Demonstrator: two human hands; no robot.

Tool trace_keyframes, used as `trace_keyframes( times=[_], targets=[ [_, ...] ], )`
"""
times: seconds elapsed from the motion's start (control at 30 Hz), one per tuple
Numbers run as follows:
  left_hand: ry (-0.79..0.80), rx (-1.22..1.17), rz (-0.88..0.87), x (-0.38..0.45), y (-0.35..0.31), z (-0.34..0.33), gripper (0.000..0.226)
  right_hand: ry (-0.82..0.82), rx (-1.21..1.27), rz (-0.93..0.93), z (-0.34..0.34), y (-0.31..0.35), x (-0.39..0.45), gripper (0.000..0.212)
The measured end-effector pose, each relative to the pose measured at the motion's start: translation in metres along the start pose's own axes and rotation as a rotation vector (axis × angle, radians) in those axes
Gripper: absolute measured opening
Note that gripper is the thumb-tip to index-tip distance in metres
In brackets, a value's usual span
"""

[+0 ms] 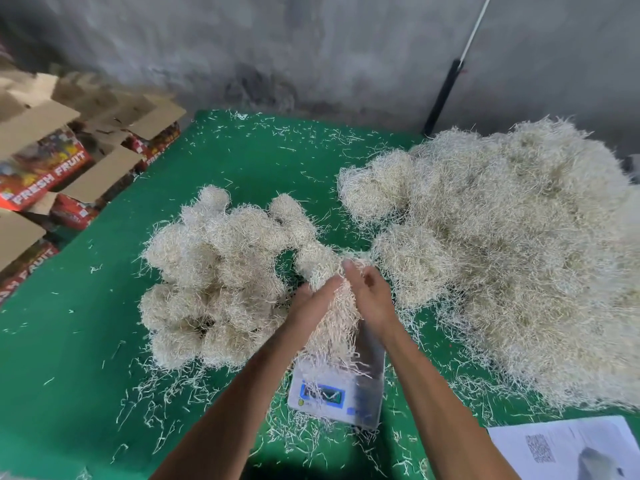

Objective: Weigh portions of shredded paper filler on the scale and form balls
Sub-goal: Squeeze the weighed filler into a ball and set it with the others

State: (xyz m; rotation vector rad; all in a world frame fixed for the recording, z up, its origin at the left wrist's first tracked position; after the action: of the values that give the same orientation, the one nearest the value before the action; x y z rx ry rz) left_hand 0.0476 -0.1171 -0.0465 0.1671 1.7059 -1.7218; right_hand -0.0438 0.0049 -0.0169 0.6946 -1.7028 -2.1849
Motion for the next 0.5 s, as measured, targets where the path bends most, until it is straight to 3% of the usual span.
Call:
trace_keyframes(
  times=[0.07,0.13,0.2,0.27,0.3,0.4,0.5],
  targets=[
    [0.019,0.012,-0.044,0.0,-0.011,0.007,0.117,-0.004,-0.016,-0.008,0.012,0.006,0.007,0.054],
    [0.046,-0.072,-0.08,0.003,-0.022,0.022,0.111,-0.129,0.107,-0.003,0.045,0.01,0.01,0.038],
    [0.024,-0.121,-0.071,0.002,-0.027,0.039,0.09,-0.246,0.246,-0.015,0.068,0.008,0.01,0.033],
    [0.014,-0.125,-0.064,0.002,-0.026,0.039,0.066,-0.243,0.248,0.002,0.06,0.007,0.009,0.034],
    [0.021,-0.098,-0.055,0.0,-0.026,0.032,0.068,-0.18,0.191,0.012,0.045,0.011,0.008,0.032],
    [0.04,0.041,0.025,-0.007,-0.019,0.013,0.108,0.072,0.048,-0.034,0.0,0.002,0.01,0.039],
    [0.097,0.023,0.091,-0.008,-0.003,0.012,0.145,0.071,0.073,-0.019,0.004,0.003,0.008,0.06]
  ],
)
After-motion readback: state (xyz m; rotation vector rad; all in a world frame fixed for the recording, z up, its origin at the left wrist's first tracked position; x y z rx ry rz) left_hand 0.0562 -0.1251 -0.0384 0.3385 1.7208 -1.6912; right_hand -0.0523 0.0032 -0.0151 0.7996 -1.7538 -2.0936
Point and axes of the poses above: each hand's wrist, its own x-axis towards the middle knuckle, its own z-axis out of the back of the hand, y = z × x, the point moved 10 cm from there along x, towards the middle knuckle, and after that the axes turned 7 degrees about y, right-handed, at the moved point
